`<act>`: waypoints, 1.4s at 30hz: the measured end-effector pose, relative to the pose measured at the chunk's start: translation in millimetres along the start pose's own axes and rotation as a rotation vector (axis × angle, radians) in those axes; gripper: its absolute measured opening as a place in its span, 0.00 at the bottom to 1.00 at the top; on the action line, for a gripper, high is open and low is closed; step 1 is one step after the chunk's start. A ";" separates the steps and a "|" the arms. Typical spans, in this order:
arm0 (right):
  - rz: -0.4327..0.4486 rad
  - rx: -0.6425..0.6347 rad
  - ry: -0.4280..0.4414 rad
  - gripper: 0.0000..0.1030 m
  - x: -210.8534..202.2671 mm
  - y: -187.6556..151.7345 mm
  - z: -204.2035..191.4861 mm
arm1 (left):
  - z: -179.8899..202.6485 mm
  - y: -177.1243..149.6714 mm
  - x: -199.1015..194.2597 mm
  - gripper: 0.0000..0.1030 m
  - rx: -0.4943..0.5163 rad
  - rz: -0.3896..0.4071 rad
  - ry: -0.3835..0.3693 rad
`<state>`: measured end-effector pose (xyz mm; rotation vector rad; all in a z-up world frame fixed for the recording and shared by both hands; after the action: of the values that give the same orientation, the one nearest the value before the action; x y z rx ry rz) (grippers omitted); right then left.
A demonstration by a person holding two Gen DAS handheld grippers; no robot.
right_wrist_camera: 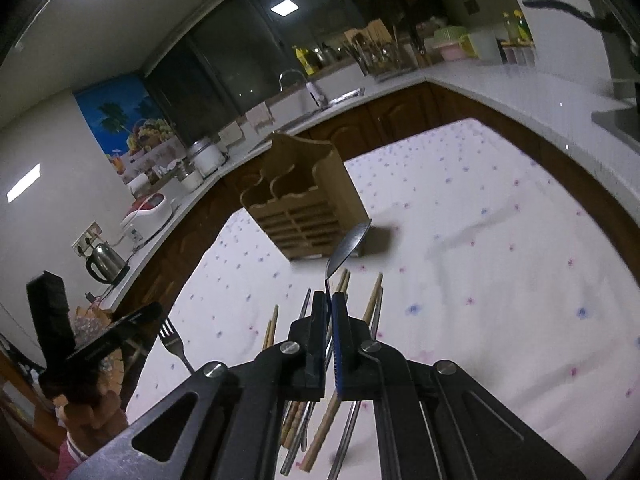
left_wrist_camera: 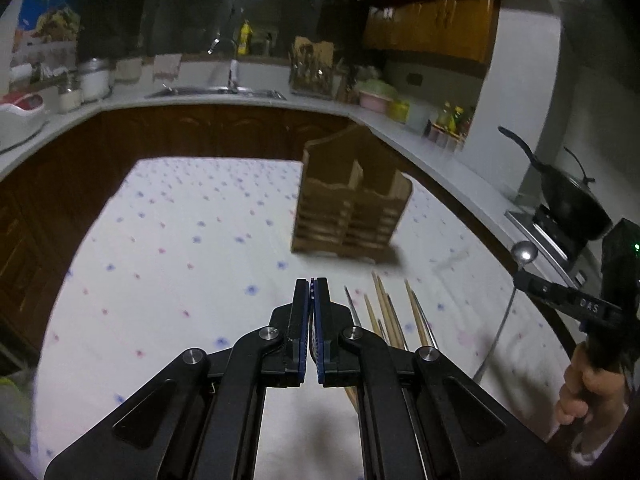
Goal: Organize utensils
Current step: 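Carry the fork and spoon up to the wooden holder with both grippers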
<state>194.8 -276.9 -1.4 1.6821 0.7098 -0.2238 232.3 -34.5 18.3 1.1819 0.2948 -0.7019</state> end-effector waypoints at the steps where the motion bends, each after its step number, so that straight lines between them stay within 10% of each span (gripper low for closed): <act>1: 0.004 -0.004 -0.001 0.02 -0.4 1.7 -0.7 | -0.6 3.0 0.6 0.02 -0.002 0.004 0.002; 19: 0.092 -0.047 -0.032 0.02 21.2 60.4 5.0 | 5.9 93.9 10.9 0.02 -0.054 0.130 -0.005; 31: 0.365 -0.183 -0.138 0.02 39.4 179.5 -7.0 | 21.4 204.7 58.6 0.02 -0.073 0.263 0.020; 42: 0.333 -0.248 -0.218 0.02 122.2 171.4 0.2 | 31.1 182.8 146.9 0.03 0.043 0.165 0.102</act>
<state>388.4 -250.0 76.8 1.4833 0.2754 -0.0768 455.7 -77.0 83.6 1.2702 0.2646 -0.5067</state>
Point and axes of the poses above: each gripper's, at about its wrist camera, not at the fingertips, and x roughly the way its jaws point, z to its right, y to its top, the point moved 10 cm from there along x, roughly the way its jaws point, and after that the axes turned 14 degrees about -x, right-handed, at the moved point
